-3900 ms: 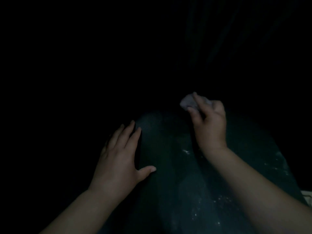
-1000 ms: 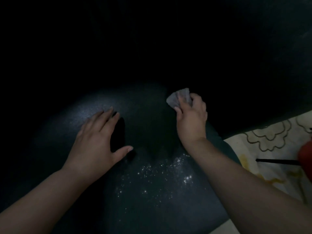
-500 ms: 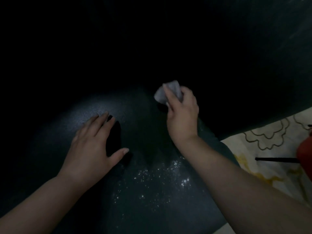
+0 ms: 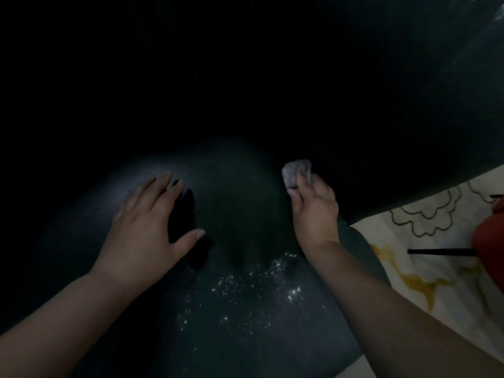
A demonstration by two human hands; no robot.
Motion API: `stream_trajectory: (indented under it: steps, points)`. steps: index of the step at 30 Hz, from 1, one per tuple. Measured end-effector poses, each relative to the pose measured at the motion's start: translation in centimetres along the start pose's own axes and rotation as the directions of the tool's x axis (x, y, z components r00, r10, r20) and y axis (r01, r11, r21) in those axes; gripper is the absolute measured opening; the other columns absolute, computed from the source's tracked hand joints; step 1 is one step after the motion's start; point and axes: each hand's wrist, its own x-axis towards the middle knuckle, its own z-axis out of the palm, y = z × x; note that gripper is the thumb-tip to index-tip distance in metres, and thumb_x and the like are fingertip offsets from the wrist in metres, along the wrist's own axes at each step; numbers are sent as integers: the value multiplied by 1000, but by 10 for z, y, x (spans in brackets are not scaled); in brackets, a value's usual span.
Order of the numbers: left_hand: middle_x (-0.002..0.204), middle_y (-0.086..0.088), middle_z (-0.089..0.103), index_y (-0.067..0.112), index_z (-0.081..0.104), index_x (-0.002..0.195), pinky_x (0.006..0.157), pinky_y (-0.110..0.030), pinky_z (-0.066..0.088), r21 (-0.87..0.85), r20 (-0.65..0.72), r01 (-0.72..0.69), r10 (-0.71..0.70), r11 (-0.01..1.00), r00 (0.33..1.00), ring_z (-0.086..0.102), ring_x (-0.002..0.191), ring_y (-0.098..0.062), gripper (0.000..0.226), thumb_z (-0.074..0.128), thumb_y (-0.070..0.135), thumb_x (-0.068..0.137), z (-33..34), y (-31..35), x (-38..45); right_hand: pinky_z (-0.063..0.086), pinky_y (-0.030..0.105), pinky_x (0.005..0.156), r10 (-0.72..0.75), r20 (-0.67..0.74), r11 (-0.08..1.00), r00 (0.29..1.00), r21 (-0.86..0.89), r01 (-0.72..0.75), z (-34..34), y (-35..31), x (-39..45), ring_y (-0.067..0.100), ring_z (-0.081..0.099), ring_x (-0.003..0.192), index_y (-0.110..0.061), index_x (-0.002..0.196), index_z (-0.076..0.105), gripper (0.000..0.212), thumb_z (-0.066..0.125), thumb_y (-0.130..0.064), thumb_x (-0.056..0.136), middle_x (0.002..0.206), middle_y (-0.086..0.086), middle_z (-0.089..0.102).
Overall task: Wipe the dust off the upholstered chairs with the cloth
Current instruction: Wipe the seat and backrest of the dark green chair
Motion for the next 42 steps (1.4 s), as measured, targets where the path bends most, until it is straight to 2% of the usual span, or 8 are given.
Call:
stream_trajectory:
  steps: [11, 15, 20, 25, 30, 34, 37, 42]
  points:
    - [156, -1, 23, 19, 32, 147, 115, -49, 21, 26, 15, -40, 40, 999, 999, 13, 145, -20, 94, 40, 73, 71, 9, 9, -8, 47, 44, 89, 19, -22, 998, 1000, 57, -18, -23, 25, -80, 35, 56, 101, -7, 126, 60, 41, 66, -7, 86, 116, 18, 61]
    - [155, -3, 25, 16, 34, 146, 115, -49, 22, 40, 3, -69, 69, 997, 998, 15, 145, -21, 92, 41, 71, 72, 9, 11, -11, 47, 35, 87, 10, -46, 992, 999, 129, -4, -34, 31, -85, 32, 57, 97, -8, 124, 62, 42, 70, -6, 83, 111, 14, 63]
    - [156, 1, 22, 20, 30, 147, 114, -45, 18, 42, 8, -51, 51, 998, 999, 12, 145, -18, 93, 38, 74, 71, 6, 10, -11, 40, 28, 93, -54, -34, 986, 998, 153, 59, -26, 30, -28, 31, 54, 107, -8, 131, 56, 44, 64, -6, 88, 122, 16, 58]
    - [157, 0, 21, 19, 30, 148, 115, -44, 17, 35, 10, -50, 49, 998, 999, 11, 145, -19, 92, 45, 70, 72, 5, 12, -14, 30, 19, 97, 11, -84, 974, 996, 227, 8, -16, 16, -70, 26, 49, 110, -12, 127, 58, 46, 65, 1, 84, 126, 14, 58]
    - [157, -1, 22, 18, 33, 147, 116, -42, 15, 32, 2, -83, 83, 996, 997, 12, 145, -20, 91, 47, 69, 72, 5, 13, -25, 37, 21, 99, -50, -47, 937, 998, 343, 63, -17, -8, -116, 21, 52, 109, -16, 123, 63, 44, 65, 2, 83, 124, 6, 60]
    - [157, -1, 22, 20, 32, 147, 116, -48, 17, 95, 38, -111, 108, 989, 993, 13, 145, -20, 93, 38, 72, 70, 4, 2, -41, 38, 32, 99, 89, -166, 987, 982, 150, -64, -37, 35, -116, 23, 52, 112, -13, 126, 59, 41, 61, -4, 87, 123, 6, 59]
    - [157, -2, 21, 22, 29, 148, 116, -52, 16, 178, 109, -172, 154, 969, 982, 11, 145, -22, 95, 34, 75, 70, 7, -3, -51, 37, 35, 102, 176, -134, 973, 975, 172, -151, -26, 26, -133, 33, 53, 111, -10, 126, 61, 41, 60, 2, 86, 122, 14, 60]
    - [159, 2, 15, 26, 25, 149, 117, -46, 12, 203, 106, -175, 156, 963, 982, 7, 146, -20, 94, 33, 77, 70, 10, -5, -68, 36, 24, 98, 56, -126, 938, 991, 345, -9, -8, -33, -163, 13, 47, 108, -19, 124, 61, 46, 62, 3, 84, 120, -1, 58]
